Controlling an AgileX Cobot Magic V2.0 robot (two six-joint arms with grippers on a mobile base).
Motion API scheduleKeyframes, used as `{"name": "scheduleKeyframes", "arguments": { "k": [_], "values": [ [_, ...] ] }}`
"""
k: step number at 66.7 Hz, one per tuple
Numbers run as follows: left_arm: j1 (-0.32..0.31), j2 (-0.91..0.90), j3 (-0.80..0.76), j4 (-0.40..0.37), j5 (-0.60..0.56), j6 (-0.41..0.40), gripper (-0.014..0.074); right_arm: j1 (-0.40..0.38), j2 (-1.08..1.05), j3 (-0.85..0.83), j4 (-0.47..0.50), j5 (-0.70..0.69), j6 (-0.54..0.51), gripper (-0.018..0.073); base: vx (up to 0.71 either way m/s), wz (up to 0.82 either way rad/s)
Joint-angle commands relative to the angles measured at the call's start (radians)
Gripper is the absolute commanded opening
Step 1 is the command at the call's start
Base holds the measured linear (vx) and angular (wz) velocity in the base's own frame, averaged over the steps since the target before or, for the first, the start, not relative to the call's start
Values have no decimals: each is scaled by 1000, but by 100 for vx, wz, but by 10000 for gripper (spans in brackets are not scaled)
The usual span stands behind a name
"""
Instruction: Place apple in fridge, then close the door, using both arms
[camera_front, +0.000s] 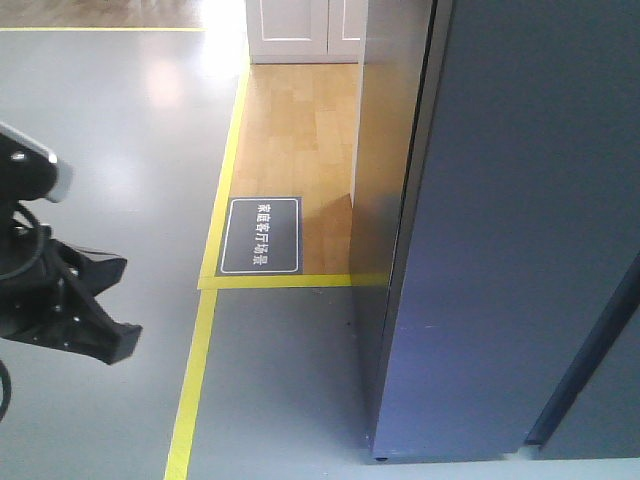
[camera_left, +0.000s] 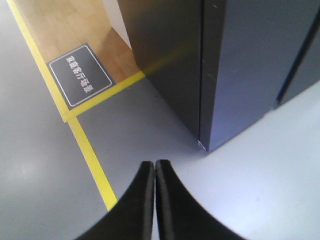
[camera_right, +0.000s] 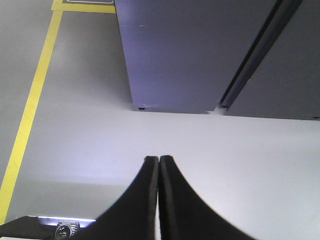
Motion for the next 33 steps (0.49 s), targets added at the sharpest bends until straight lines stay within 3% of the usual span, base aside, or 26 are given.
{"name": "scheduleKeyframes", "arguments": {
  "k": [1, 15, 33],
  "values": [
    [71, -68, 51, -30, -171, 7, -6, -1, 12, -22, -8, -46, -7, -3, 0, 0],
    [249, -304, 302, -182, -421, 137, -6, -1, 12, -22, -8, -46, -7, -3, 0, 0],
    [448, -648, 589, -199, -468, 153, -6, -1, 12, -22, -8, -46, -7, -3, 0, 0]
  ]
}}
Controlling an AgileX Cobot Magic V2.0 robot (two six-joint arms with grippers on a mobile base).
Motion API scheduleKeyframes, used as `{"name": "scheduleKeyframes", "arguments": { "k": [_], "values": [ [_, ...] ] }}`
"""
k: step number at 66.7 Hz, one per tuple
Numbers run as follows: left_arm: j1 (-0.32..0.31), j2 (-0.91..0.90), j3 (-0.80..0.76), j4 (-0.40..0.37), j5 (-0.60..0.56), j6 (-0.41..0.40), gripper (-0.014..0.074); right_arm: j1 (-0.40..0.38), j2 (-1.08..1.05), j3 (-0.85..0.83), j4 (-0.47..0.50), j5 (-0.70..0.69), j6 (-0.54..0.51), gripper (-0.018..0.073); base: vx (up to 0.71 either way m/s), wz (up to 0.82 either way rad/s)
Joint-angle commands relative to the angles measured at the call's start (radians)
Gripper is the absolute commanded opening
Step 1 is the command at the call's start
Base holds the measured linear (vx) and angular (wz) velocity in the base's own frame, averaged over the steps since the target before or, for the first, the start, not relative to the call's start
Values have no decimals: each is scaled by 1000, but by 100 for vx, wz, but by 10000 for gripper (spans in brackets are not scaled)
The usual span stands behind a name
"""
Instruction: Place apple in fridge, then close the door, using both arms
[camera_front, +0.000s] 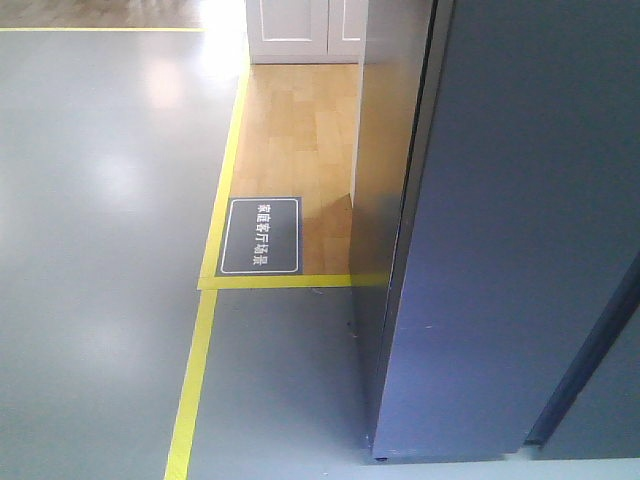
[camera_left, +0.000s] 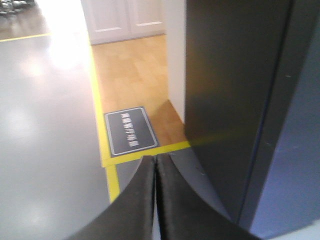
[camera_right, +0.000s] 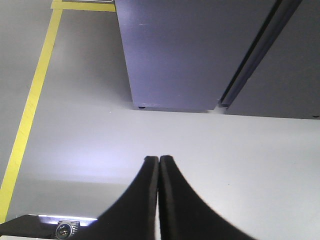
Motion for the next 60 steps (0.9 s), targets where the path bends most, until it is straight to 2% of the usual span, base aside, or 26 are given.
{"name": "scheduleKeyframes", "arguments": {
  "k": [1, 10, 19, 32, 35, 48, 60],
  "values": [
    [56, -107, 61, -12, -86, 5, -6, -1, 12, -22, -8, -50, -7, -3, 0, 0],
    [132, -246, 158, -12, -106, 6, -6, -1, 12, -22, -8, -50, -7, -3, 0, 0],
    [167, -369, 247, -28, -145, 6, -6, -1, 12, -22, -8, -50, -7, -3, 0, 0],
    [171, -476, 375, -59, -261, 6, -6, -1, 12, -22, -8, -50, -7, -3, 0, 0],
    [171, -475, 369, -61, -232, 11, -6, -1, 13, -22, -8, -50, -7, -3, 0, 0],
    [171, -474, 370, -60, -312, 30, -6, -1, 13, -22, -8, -47, -7, -3, 0, 0],
    [174, -474, 370, -60, -339, 33, -6, -1, 13, -22, -8, -47, -7, -3, 0, 0]
  ]
}}
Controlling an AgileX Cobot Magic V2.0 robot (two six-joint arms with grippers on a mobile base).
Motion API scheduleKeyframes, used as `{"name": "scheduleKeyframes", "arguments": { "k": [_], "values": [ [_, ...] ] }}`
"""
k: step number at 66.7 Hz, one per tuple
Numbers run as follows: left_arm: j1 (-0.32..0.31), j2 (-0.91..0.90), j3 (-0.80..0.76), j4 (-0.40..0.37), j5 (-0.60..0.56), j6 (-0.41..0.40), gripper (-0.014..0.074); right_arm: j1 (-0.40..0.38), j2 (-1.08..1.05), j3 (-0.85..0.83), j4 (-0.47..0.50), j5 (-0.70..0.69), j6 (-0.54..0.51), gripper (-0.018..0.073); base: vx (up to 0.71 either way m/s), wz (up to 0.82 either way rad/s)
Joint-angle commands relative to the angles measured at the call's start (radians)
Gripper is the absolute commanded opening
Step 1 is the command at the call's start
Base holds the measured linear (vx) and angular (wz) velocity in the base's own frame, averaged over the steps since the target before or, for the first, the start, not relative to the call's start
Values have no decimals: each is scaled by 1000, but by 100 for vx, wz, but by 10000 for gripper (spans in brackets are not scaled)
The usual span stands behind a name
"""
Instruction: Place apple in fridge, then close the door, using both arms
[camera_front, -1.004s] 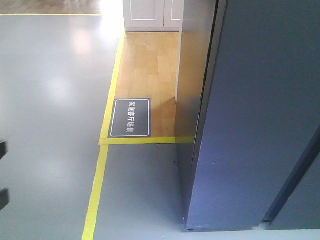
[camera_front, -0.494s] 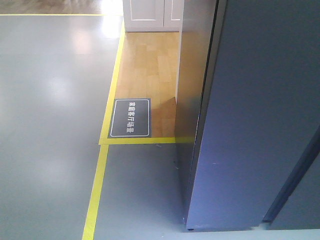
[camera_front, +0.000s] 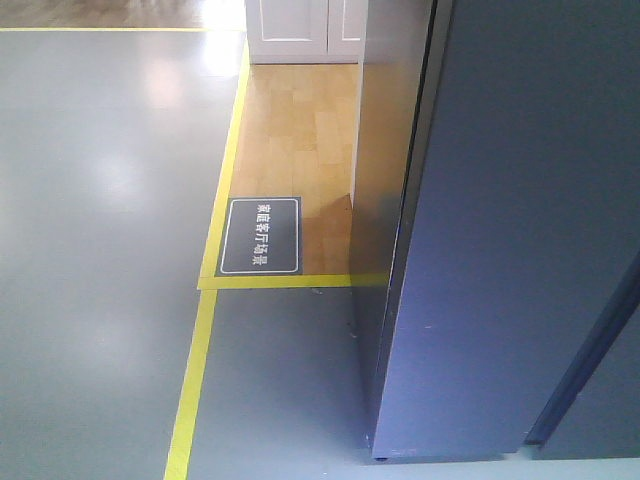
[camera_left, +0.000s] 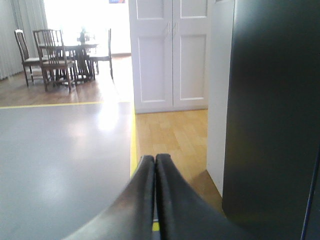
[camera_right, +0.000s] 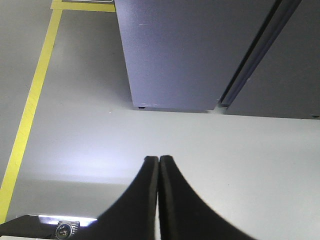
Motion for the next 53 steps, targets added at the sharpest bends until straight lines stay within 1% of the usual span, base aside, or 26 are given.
{"name": "scheduleKeyframes", "arguments": {
  "k": [1, 14, 29, 41, 53],
  "values": [
    [5, -16, -17, -11, -90, 1, -6, -1, 16, -22, -8, -48, -7, -3, 0, 0],
    [52, -16, -17, -12, -89, 0, -6, -1, 16, -22, -8, -46, -7, -3, 0, 0],
    [54, -16, -17, -12, -109, 1, -6, -1, 16, -22, -8, -46, -7, -3, 0, 0],
    [77, -16, -17, -12, -130, 1, -6, -1, 16, -22, -8, -46, -7, -3, 0, 0],
    [79, -16, -17, -13, -125, -6, -6, -1, 16, -22, -8, -46, -7, -3, 0, 0]
  ]
}}
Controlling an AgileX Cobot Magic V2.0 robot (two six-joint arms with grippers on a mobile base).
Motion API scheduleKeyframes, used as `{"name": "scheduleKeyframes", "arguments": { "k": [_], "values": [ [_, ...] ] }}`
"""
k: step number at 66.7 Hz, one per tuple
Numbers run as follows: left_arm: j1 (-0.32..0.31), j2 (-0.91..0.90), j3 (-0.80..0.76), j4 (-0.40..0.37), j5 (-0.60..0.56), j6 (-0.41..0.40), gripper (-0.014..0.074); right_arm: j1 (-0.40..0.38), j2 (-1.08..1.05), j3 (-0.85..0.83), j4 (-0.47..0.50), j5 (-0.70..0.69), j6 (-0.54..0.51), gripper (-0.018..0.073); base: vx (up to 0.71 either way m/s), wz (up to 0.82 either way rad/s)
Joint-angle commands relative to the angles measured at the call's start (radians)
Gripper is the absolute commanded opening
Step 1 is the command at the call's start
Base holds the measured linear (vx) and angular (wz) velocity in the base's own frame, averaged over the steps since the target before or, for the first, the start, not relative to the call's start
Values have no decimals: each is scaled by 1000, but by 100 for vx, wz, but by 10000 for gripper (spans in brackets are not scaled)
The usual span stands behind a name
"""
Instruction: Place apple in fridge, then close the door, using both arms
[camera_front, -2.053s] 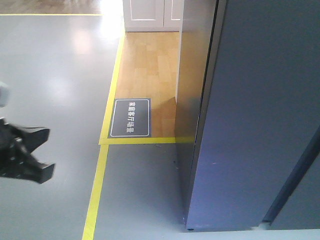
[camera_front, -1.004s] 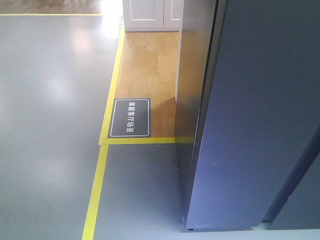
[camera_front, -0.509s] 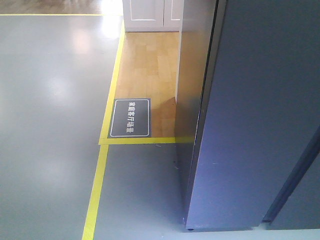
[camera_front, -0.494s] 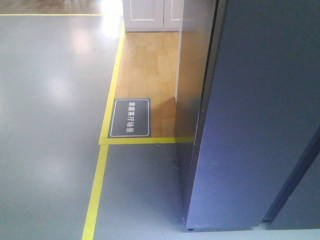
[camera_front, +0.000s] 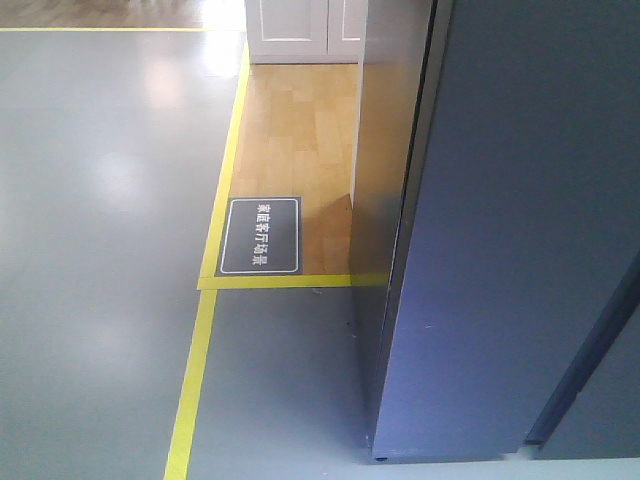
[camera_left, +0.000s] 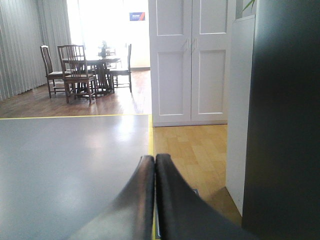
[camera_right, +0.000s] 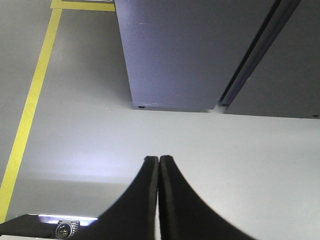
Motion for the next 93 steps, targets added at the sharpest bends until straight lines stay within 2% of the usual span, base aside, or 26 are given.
{"name": "scheduleKeyframes", "arguments": {
  "k": [1, 50, 58, 63, 70, 81, 93],
  "values": [
    [0, -16, -17, -12, -80, -9, -6, -1, 16, -22, -8, -48, -7, -3, 0, 0],
    [0, -16, -18, -11, -81, -12, -6, -1, 16, -22, -8, -48, -7, -3, 0, 0],
    [0, -16, -18, -11, -81, -12, -6, -1, 16, -22, -37, -52, -13, -3, 0, 0],
    [0, -16, -18, -11, -81, -12, -6, -1, 0, -13, -55, -136, -13, -3, 0, 0],
    [0, -16, -18, -11, -80, -12, -6, -13, -68, 60, -71, -396, -14, -3, 0, 0],
    [0, -16, -18, -11, -80, -12, -6, -53, -176, 253, -57, -746, 0, -3, 0, 0],
    [0, -16, -18, -11, -80, -12, -6, -62, -247, 451, -64, -1038, 45, -3, 0, 0]
  ]
}}
